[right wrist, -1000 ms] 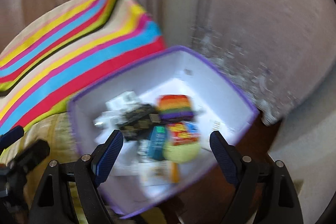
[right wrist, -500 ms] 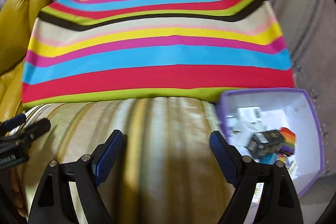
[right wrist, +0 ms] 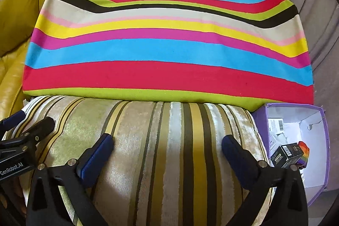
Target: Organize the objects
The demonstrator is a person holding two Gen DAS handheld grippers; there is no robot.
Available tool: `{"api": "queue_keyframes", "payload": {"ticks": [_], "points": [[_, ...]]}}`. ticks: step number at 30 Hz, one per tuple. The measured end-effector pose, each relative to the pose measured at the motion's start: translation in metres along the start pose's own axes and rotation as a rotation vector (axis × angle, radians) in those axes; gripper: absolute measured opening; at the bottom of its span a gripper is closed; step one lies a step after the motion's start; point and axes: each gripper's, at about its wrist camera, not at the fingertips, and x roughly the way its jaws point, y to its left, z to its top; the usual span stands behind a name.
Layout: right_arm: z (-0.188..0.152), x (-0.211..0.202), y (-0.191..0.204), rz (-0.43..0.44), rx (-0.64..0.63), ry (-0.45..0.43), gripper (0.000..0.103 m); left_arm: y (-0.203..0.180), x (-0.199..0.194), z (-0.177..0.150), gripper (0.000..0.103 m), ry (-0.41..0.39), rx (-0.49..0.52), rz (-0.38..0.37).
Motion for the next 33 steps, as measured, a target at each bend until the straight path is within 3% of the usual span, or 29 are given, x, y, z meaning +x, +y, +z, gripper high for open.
{"api": "queue_keyframes", "payload": {"ticks": [33], "points": [[0.0041,0.002,0.0016,0.005,0.003,0.014,0.103,0.0065,0.0009,0.0012,0.103,-0.01,-0.021,-0.026]]}}
